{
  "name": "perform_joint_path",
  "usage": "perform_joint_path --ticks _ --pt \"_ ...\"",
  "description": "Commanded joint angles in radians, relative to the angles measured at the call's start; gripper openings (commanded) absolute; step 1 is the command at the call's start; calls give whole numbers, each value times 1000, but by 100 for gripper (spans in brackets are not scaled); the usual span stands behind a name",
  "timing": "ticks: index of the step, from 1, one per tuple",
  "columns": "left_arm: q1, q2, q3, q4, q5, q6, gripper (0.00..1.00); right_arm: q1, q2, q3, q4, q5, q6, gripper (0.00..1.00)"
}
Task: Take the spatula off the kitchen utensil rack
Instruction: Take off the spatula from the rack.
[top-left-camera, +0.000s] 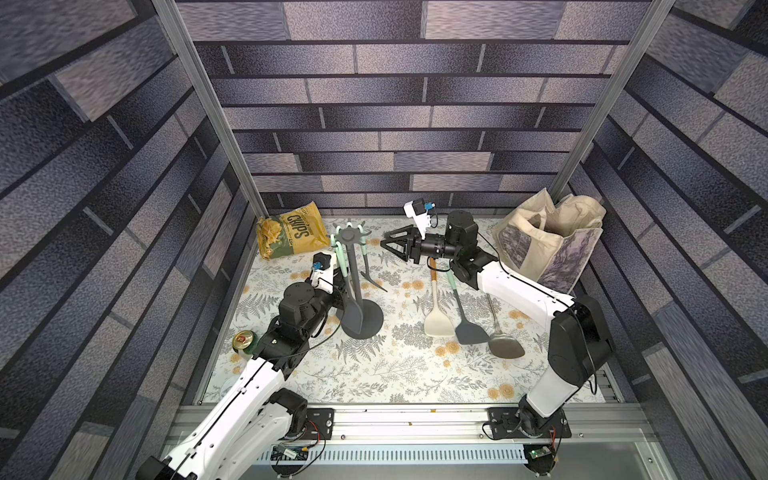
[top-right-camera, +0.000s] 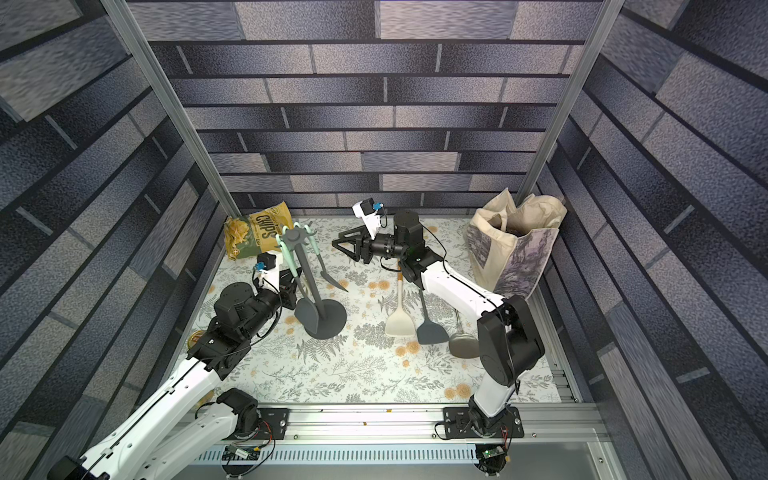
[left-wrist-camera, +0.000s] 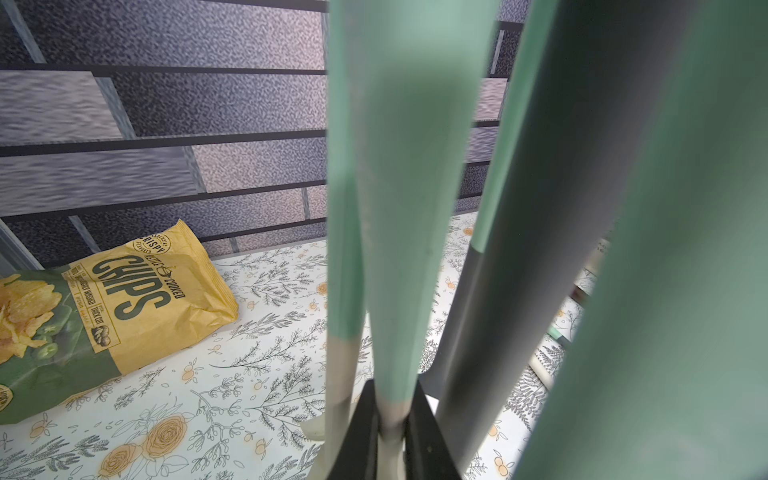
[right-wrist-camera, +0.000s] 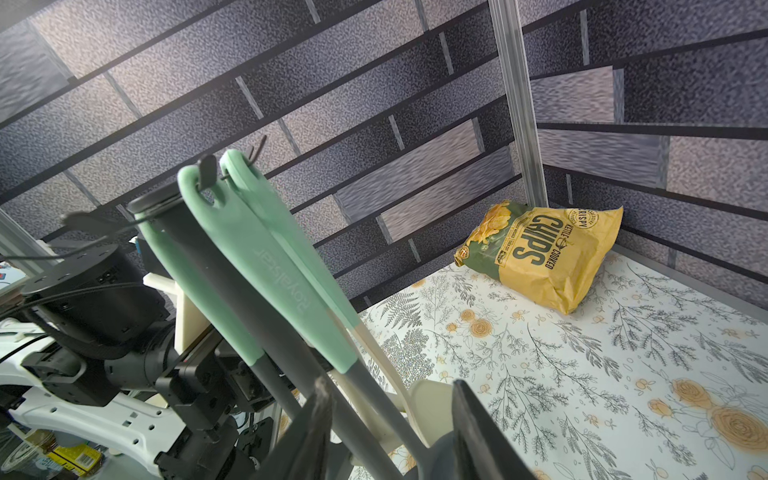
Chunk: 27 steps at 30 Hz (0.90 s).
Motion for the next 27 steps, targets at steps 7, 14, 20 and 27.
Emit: perform_joint_path --ticks 7,14,20,27 --pt "4 12 -2 -34 8 8 14 43 40 102 -159 -55 -127 52" --pt "4 17 -4 -31 10 7 14 63 54 132 -193 -71 -155 55" --pt "4 15 -5 -31 10 8 14 80 78 164 -233 -75 -188 55" --pt "4 14 -7 -31 8 8 14 100 107 212 -278 -73 -215 55"
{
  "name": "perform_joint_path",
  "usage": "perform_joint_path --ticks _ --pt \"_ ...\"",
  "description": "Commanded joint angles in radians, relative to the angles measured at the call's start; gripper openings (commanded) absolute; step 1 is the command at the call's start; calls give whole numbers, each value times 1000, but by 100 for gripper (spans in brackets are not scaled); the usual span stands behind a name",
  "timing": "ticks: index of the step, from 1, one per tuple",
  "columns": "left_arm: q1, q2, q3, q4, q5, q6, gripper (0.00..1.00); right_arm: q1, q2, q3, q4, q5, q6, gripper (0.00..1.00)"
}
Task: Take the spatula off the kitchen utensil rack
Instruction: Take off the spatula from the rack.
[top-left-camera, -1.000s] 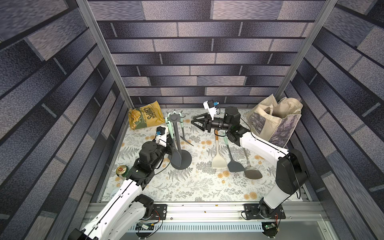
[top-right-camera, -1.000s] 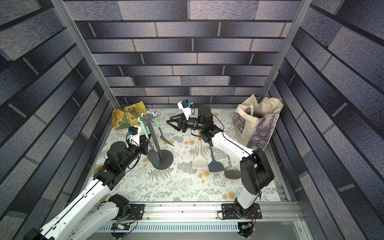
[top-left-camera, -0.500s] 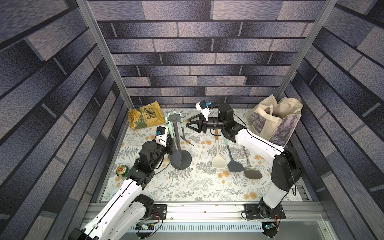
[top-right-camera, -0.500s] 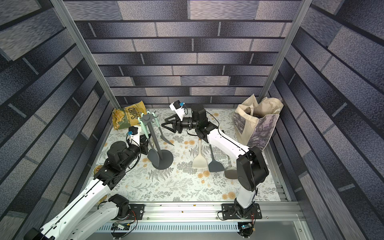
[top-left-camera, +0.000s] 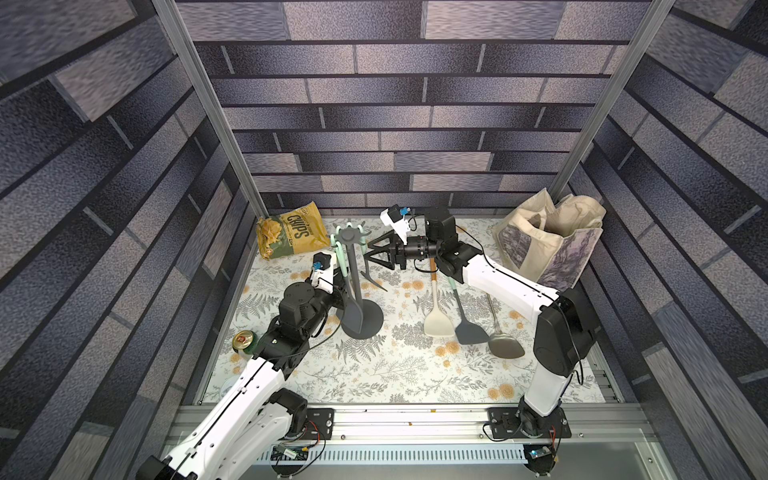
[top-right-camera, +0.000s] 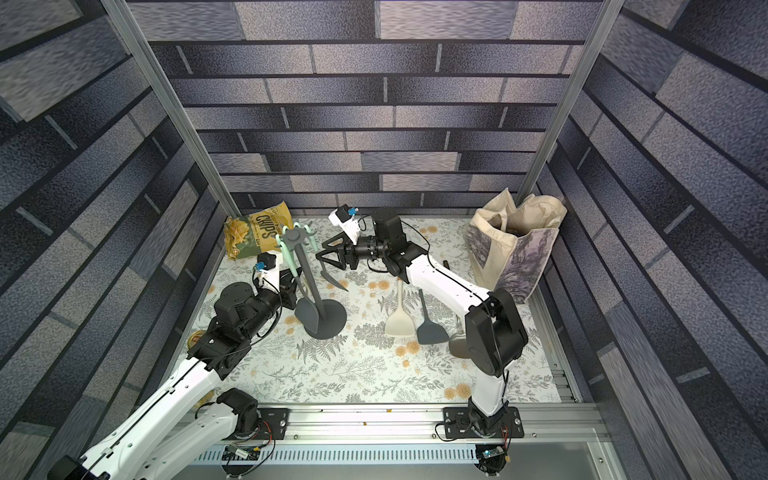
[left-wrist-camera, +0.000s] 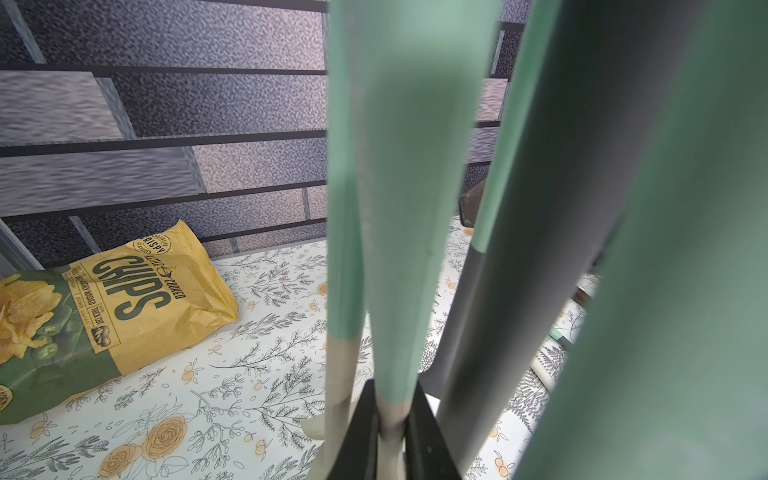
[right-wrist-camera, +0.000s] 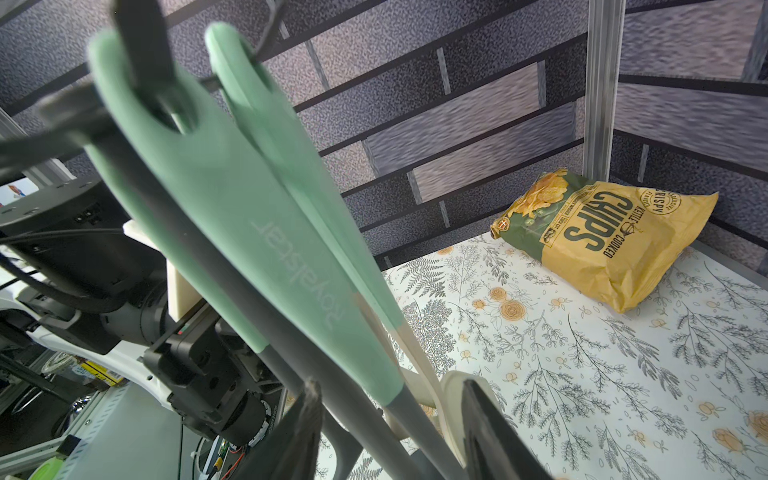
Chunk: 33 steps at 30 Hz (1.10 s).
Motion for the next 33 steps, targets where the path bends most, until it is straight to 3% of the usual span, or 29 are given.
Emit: perform_joint_path --ticks 1,13,33 --pt "4 13 -8 -32 8 8 14 16 16 46 -42 -9 -32 55" --pt "7 11 -7 -32 5 12 14 52 54 100 -101 0 -70 54" --pt "11 20 4 -26 12 19 14 55 -14 20 -151 172 -123 21"
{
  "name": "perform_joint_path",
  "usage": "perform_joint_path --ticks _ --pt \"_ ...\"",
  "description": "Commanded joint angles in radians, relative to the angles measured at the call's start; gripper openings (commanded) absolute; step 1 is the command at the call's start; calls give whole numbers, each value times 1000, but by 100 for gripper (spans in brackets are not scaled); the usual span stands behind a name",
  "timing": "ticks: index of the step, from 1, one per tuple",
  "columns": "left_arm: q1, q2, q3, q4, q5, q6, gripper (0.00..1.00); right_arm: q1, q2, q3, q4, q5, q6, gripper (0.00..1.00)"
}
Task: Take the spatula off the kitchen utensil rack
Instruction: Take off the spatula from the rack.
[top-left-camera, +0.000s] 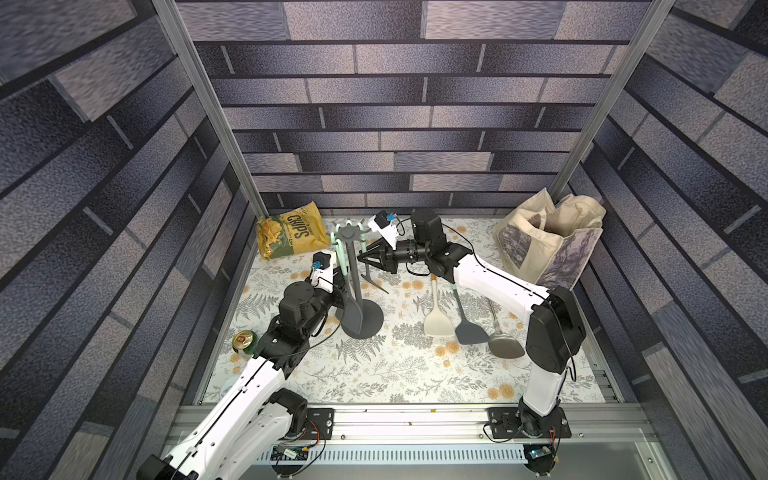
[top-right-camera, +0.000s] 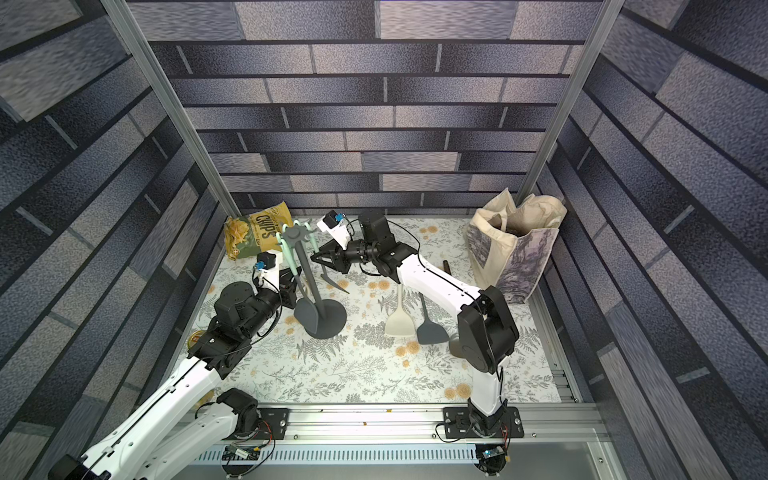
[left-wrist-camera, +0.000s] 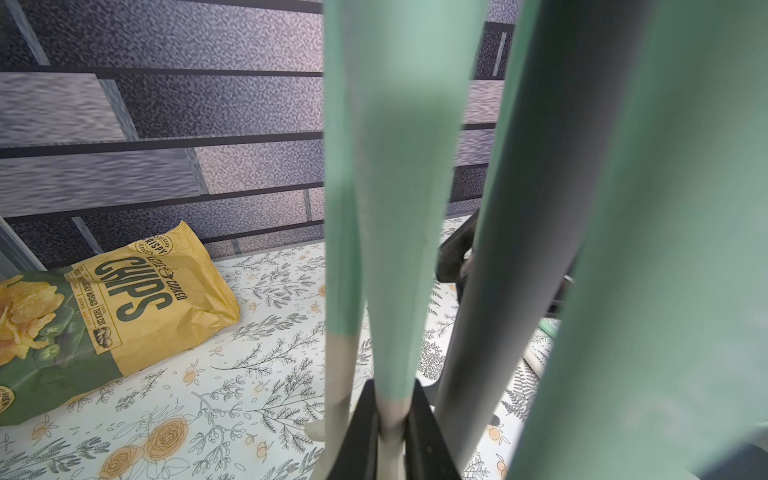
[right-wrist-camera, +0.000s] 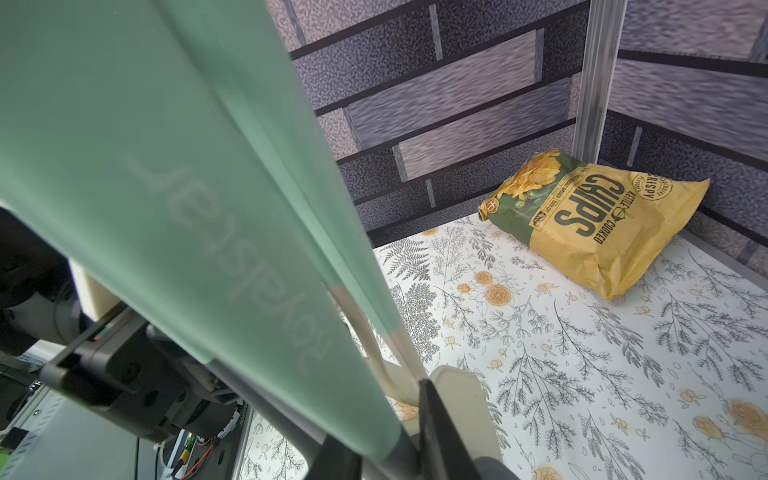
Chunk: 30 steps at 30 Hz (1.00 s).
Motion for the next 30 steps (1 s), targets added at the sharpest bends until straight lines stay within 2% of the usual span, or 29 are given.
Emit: perform_joint_path --ticks 1,6,14,19,30 --pt "7 14 4 -38 12 18 14 9 -49 -35 -41 63 -11 19" --pt "7 13 2 -41 10 18 14 10 -81 -69 -46 99 -21 14" --pt "7 11 -1 -43 11 12 14 10 -130 -121 -39 167 -37 11" --pt "7 9 -1 -46 11 11 14 10 -159 -143 -24 263 -48 6" --pt "4 7 -2 -53 12 5 14 11 -197 -182 47 460 -63 4"
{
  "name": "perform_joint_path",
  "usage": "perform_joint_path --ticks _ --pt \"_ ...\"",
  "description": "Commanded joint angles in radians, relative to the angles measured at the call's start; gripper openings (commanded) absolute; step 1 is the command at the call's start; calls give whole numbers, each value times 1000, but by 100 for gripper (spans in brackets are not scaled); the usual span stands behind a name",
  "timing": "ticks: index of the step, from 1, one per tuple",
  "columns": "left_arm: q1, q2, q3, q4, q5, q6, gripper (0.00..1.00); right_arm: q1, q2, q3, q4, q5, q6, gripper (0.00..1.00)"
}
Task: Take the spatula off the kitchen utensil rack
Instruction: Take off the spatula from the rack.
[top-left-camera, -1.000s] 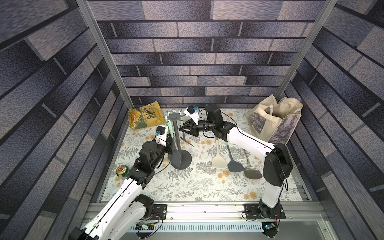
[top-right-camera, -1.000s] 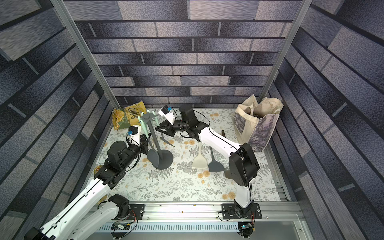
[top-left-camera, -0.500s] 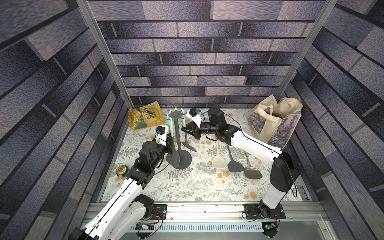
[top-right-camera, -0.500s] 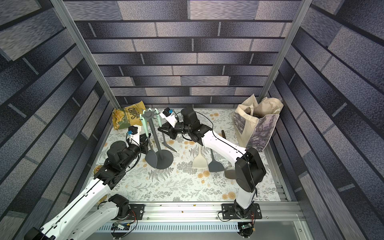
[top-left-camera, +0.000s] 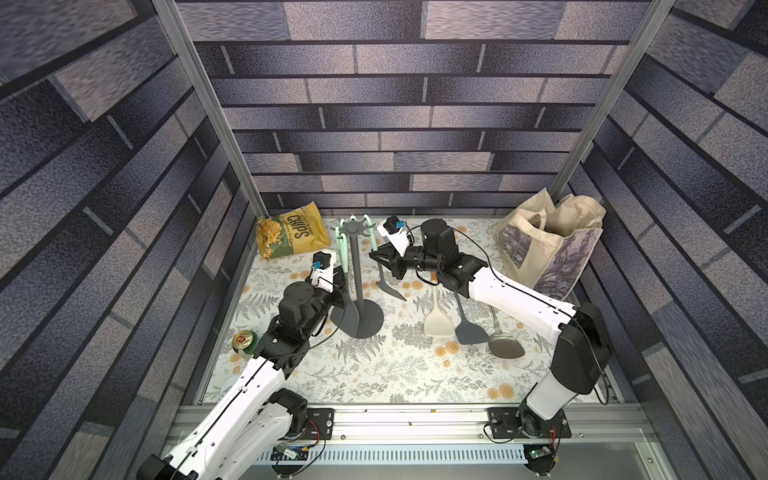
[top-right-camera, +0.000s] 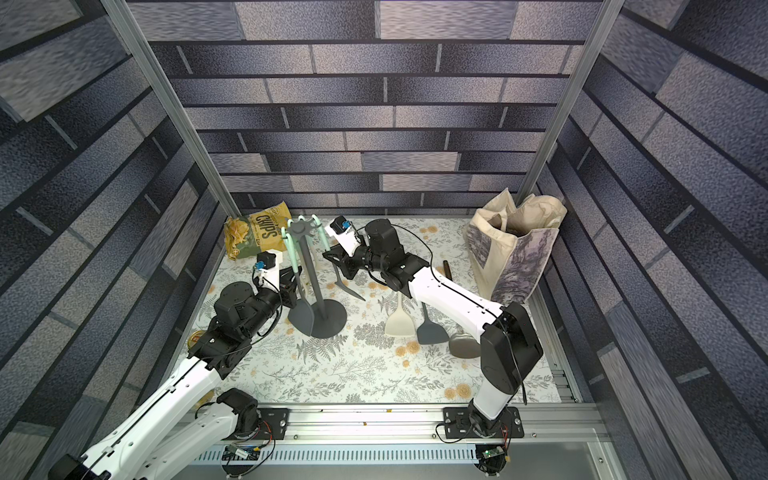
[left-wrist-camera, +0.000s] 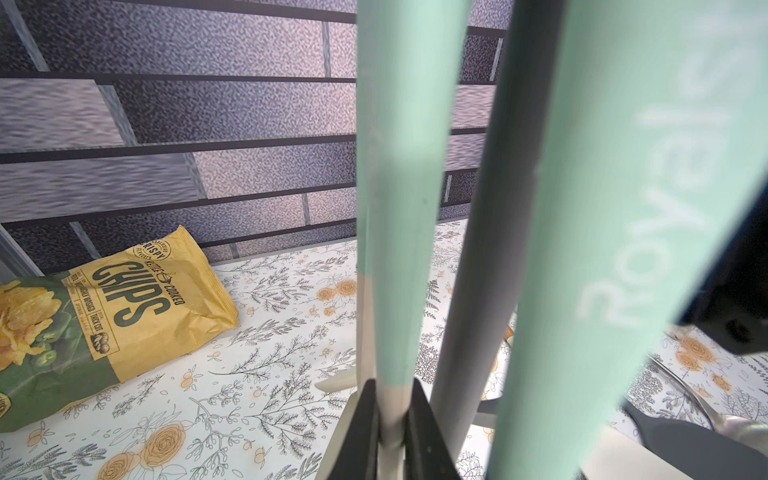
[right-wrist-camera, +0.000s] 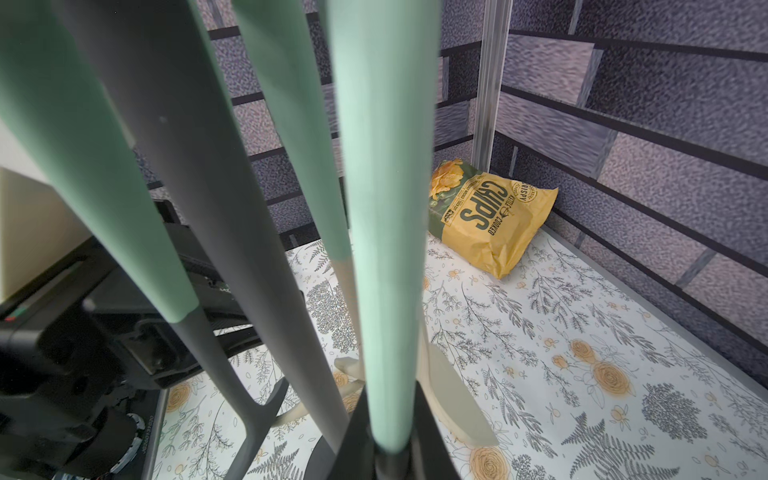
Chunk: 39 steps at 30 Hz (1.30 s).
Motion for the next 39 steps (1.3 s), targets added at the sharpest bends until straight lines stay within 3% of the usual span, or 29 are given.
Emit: perform_joint_path --ticks 1,10,19,30,39 --pt "4 6 -3 -64 11 5 14 -12 -34 -23 26 137 17 4" --pt "2 10 -4 -61 13 1 14 -13 -18 2 54 165 14 4" --pt "3 9 -9 -56 9 4 14 -13 -20 47 -41 331 36 0" --pt "2 4 -12 -57 7 3 14 -14 48 305 -393 437 164 0" --pt "2 -9 -18 -61 9 -1 14 -15 144 538 -658 422 260 0"
